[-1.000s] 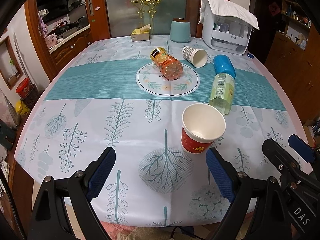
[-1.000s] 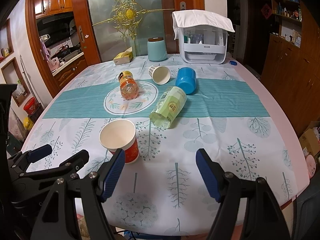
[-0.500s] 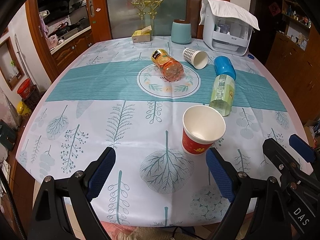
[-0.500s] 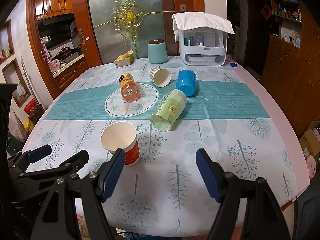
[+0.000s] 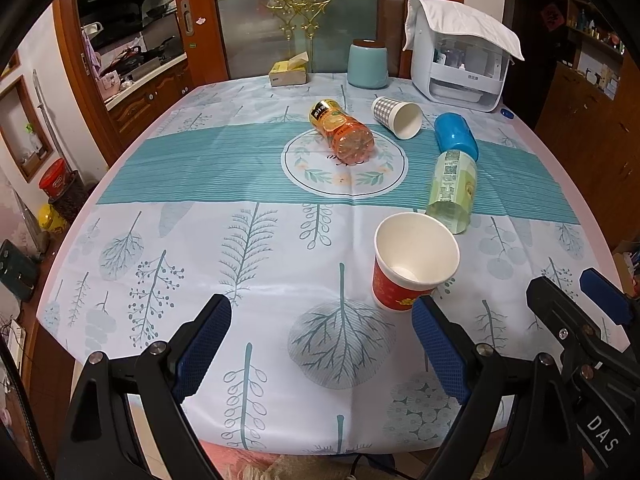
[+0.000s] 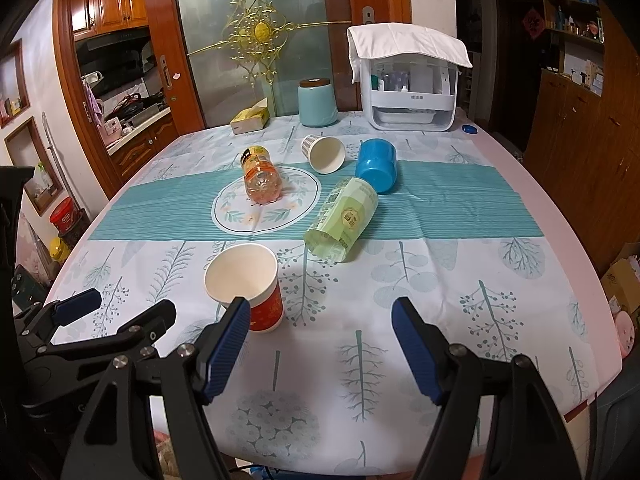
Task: Flip cup upright
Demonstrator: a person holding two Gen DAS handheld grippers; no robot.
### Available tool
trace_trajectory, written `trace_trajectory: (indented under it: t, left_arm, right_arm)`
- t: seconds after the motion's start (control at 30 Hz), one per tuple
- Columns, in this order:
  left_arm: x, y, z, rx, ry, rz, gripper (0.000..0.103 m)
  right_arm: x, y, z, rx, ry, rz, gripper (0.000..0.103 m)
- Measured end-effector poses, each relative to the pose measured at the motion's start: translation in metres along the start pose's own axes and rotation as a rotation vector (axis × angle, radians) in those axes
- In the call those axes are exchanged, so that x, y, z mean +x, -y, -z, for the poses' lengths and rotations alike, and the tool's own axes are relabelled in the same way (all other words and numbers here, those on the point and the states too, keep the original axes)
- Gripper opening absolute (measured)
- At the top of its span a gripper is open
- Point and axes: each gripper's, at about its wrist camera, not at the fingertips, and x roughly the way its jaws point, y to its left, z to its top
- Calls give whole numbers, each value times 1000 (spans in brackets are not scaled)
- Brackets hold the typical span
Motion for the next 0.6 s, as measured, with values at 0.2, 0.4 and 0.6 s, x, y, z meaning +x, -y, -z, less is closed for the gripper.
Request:
trace_trajectory:
  t: [0.2, 0.4, 0.6]
  left_arm:
    - [1, -1, -2, 3, -8, -4, 91]
    - [3, -2, -4, 0, -10, -2, 91]
    - [5, -1, -5, 2, -6, -8, 91]
  right_arm:
    - [4, -1, -2, 0, -7, -4, 74]
    - [5, -1, -2, -2, -5, -8, 74]
    - [7, -1, -2, 2, -1, -15, 74]
